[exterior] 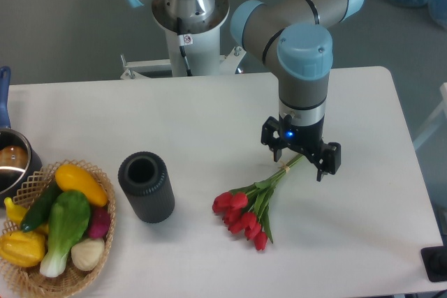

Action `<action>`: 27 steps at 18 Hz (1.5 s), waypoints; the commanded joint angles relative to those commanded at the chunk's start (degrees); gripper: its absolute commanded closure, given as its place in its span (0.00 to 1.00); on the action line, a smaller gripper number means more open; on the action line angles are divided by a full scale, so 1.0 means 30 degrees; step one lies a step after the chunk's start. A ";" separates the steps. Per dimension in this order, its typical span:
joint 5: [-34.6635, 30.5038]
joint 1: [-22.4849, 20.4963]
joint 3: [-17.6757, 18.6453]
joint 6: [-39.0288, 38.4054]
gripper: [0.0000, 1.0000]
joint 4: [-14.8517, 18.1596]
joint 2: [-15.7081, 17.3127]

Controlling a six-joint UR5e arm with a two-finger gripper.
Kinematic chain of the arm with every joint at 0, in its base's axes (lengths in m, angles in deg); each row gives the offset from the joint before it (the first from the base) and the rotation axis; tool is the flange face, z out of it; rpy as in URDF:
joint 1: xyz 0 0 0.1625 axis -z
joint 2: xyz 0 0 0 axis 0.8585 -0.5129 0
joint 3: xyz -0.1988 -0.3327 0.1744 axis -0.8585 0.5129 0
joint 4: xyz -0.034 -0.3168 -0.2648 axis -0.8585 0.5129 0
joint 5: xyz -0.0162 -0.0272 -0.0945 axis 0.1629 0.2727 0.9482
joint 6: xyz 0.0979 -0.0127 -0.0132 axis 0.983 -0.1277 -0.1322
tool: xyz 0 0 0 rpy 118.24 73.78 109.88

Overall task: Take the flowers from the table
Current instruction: 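Move the open gripper down over the green stems of the red tulips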

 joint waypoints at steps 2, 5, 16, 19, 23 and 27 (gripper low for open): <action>0.0000 0.0029 0.0000 0.0029 0.00 0.0000 0.0000; 0.0175 0.0146 0.0059 -0.0116 0.00 -0.0029 0.0000; -0.0029 0.0878 0.2784 0.0087 0.00 -0.3018 -0.0906; -0.0058 0.1141 0.2549 0.1051 0.00 -0.3018 -0.1784; 0.0000 0.1318 0.2549 0.0996 0.00 -0.3047 -0.2459; -0.0029 0.1582 0.2549 0.0908 0.00 -0.3018 -0.2930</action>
